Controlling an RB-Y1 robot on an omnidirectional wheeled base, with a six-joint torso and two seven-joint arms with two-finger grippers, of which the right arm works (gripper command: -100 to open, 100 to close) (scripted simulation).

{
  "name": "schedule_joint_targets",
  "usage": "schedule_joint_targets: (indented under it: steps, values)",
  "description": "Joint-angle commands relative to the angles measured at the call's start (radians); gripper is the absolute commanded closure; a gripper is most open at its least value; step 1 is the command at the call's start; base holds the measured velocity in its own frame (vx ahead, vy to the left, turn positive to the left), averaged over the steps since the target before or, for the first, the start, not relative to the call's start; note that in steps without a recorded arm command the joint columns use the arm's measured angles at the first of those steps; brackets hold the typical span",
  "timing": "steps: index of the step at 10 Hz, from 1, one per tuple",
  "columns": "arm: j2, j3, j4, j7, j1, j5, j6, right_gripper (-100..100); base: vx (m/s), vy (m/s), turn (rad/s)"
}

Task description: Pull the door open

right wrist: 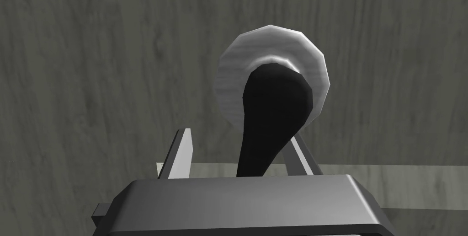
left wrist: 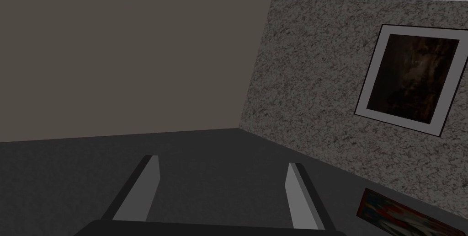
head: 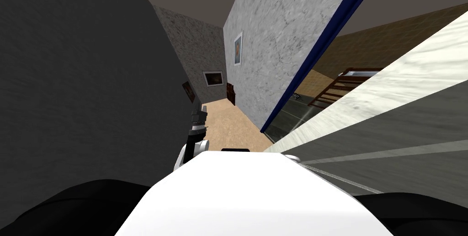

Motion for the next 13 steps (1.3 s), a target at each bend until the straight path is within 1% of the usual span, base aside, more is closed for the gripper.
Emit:
schedule_joint_targets:
  steps: [1,2,3,5,7,8,9,10,11,13]
  values:
    - [0.027,0.015,-0.027,0.013,0.011,0.01,0.0,100,-0.03,-0.012,0.165]
    - [0.031,0.013,-0.032,0.019,0.02,0.008,-0.003,100,-0.063,-0.018,0.224]
    - [0.039,0.011,-0.041,0.029,0.038,0.003,-0.01,100,-0.104,-0.013,0.195]
    - [0.044,0.008,-0.048,0.038,0.051,0.0,-0.018,100,-0.127,-0.009,0.14]
    - [0.054,0.005,-0.058,0.05,0.072,-0.006,-0.036,100,-0.156,-0.006,0.121]
    - [0.056,0.004,-0.06,0.053,0.075,-0.007,-0.041,100,-0.165,0.007,0.06]
    - [0.061,0.002,-0.065,0.06,0.086,-0.009,-0.055,100,-0.221,-0.014,0.096]
    - [0.061,0.002,-0.065,0.06,0.086,-0.009,-0.055,100,-0.167,-0.022,0.019]
    - [0.066,0.0,-0.07,0.066,0.096,-0.012,-0.071,100,-0.193,0.008,0.049]
    - [0.072,-0.002,-0.075,0.074,0.107,-0.014,-0.092,100,-0.237,-0.024,0.05]
